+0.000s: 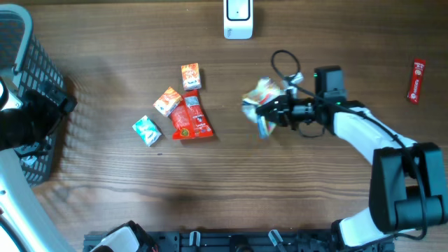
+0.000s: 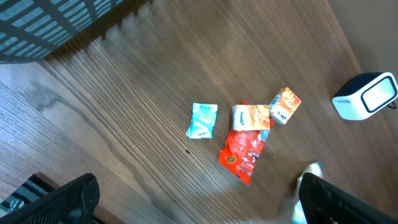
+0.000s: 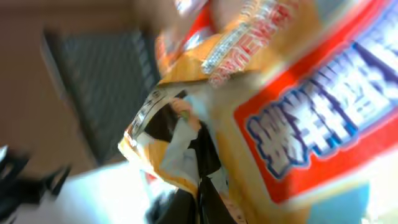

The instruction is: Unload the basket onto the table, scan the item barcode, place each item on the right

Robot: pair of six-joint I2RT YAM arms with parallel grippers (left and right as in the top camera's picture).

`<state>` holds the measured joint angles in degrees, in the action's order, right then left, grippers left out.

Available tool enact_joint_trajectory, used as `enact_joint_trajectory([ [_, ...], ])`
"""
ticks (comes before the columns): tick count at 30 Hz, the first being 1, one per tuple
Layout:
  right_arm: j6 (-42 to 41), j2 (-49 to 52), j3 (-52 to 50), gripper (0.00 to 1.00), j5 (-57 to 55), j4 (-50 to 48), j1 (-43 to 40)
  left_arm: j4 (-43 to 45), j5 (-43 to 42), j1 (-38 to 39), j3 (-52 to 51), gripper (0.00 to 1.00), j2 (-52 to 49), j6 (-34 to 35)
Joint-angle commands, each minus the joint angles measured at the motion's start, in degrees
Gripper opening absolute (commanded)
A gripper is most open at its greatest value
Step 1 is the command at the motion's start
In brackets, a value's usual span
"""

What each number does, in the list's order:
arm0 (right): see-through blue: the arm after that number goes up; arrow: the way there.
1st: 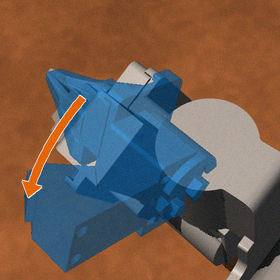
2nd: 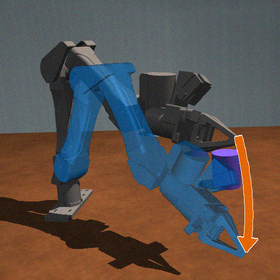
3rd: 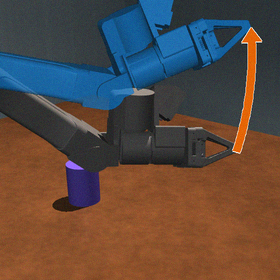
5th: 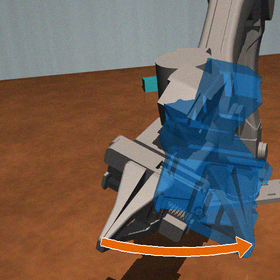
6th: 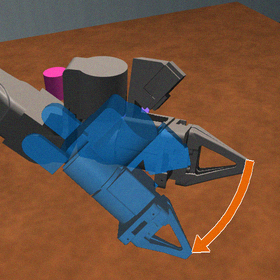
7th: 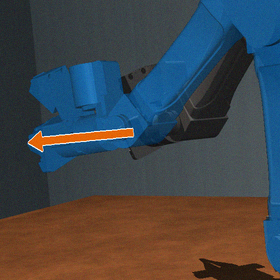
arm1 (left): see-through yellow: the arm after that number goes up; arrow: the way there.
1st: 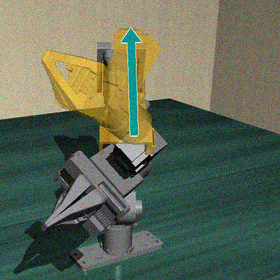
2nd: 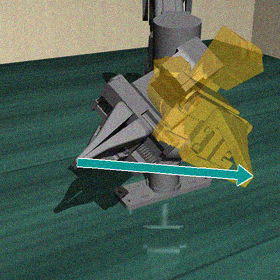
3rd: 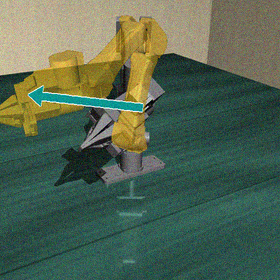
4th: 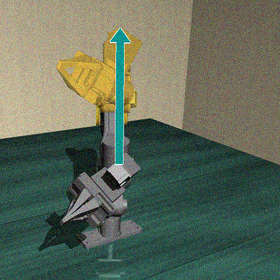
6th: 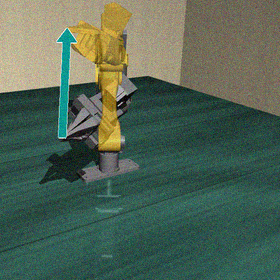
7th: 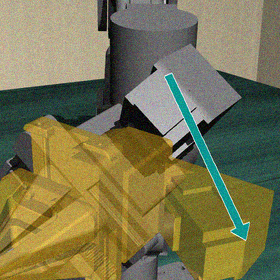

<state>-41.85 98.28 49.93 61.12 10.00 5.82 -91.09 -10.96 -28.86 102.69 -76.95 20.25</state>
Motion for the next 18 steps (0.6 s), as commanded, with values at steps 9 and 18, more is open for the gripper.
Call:
enact_joint_trajectory([
  [9, 16.5, -3.9, 8.1, 0.04, -21.1, 21.0, -2.2, 0.2, 0.1, -0.2, 0.0, 1.00, 0.0, -0.3],
  [18, 19.2, -10.8, 20.3, 0.04, -31.7, 35.3, 15.4, 0.2, 0.1, -0.2, 0.0, 1.00, 0.0, -0.3],
])
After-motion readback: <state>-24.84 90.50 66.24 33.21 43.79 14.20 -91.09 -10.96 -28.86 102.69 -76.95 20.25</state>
